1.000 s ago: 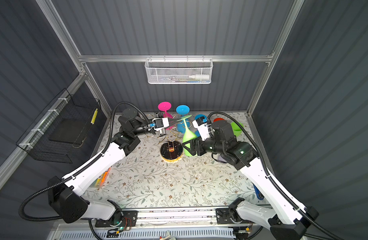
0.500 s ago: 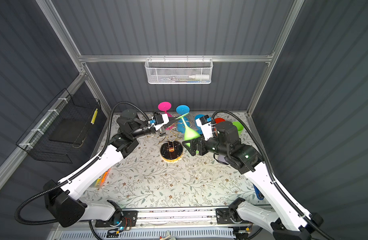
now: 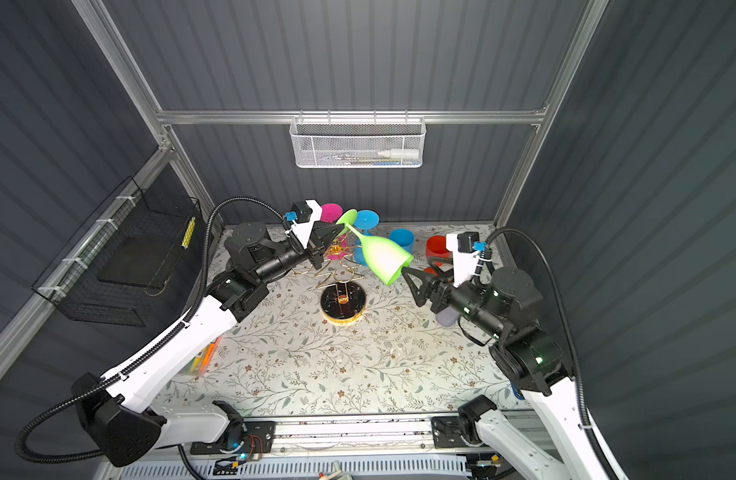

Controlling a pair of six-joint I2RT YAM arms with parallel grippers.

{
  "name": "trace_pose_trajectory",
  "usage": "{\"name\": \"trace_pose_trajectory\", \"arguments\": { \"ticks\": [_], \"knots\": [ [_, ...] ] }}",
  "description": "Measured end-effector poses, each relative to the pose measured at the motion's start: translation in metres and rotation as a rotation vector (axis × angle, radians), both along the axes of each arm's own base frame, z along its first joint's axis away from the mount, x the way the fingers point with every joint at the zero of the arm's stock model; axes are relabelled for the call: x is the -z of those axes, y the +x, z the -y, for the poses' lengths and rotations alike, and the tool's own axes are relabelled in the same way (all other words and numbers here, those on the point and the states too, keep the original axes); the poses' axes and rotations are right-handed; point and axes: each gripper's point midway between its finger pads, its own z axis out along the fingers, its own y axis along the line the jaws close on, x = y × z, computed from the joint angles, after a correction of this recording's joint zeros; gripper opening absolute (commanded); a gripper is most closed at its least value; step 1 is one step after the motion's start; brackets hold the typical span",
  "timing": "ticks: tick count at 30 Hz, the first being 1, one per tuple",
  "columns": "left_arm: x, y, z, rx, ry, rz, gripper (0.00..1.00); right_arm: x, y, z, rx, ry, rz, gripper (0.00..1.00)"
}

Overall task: Take the wine glass off the wine glass rack
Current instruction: 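Open the left gripper off the stem while the right gripper holds the green glass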

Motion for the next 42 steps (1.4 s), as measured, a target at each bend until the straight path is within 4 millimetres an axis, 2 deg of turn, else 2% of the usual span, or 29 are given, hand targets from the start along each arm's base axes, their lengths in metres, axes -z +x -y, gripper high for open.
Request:
{"name": "trace_pose_trajectory", "arguments": {
  "ticks": [5,10,15,21,26,29,33,36,38,39,42],
  "knots": [
    [0.002,0.0,-0.001,-0.002,-0.028,-0.053,0.0,0.006,0.001,0.008,0.017,0.047,-0.014,0.67],
    [0.002,-0.002,0.0,0.017,-0.045,-0.08,0.0,0.023,0.012,0.002,0.003,0.062,-0.076,0.62],
    [0.002,-0.005,0.002,0.043,-0.057,-0.1,0.0,0.03,0.027,-0.006,-0.014,0.081,-0.107,0.56],
    [0.002,-0.008,0.003,0.064,-0.067,-0.118,0.0,0.034,0.042,-0.018,-0.045,0.112,-0.128,0.35],
    [0.002,-0.005,0.001,0.057,-0.075,-0.131,0.0,0.032,0.046,-0.023,-0.073,0.132,-0.129,0.18],
    [0.002,-0.003,-0.001,0.052,-0.083,-0.138,0.0,0.029,0.045,-0.025,-0.086,0.14,-0.124,0.14],
    [0.003,-0.002,0.0,0.053,-0.091,-0.152,0.0,0.028,0.044,-0.026,-0.093,0.138,-0.114,0.0],
    [0.003,0.0,-0.001,0.05,-0.097,-0.161,0.03,0.028,0.044,-0.026,-0.094,0.138,-0.114,0.0],
    [0.003,0.001,-0.001,0.049,-0.1,-0.164,0.07,0.028,0.044,-0.026,-0.094,0.138,-0.114,0.0],
    [0.003,0.002,-0.002,0.046,-0.102,-0.164,0.13,0.028,0.044,-0.026,-0.094,0.138,-0.114,0.0],
    [0.0,0.004,-0.004,0.038,-0.116,-0.161,0.47,0.028,0.044,-0.026,-0.092,0.139,-0.121,0.0]
  ]
}}
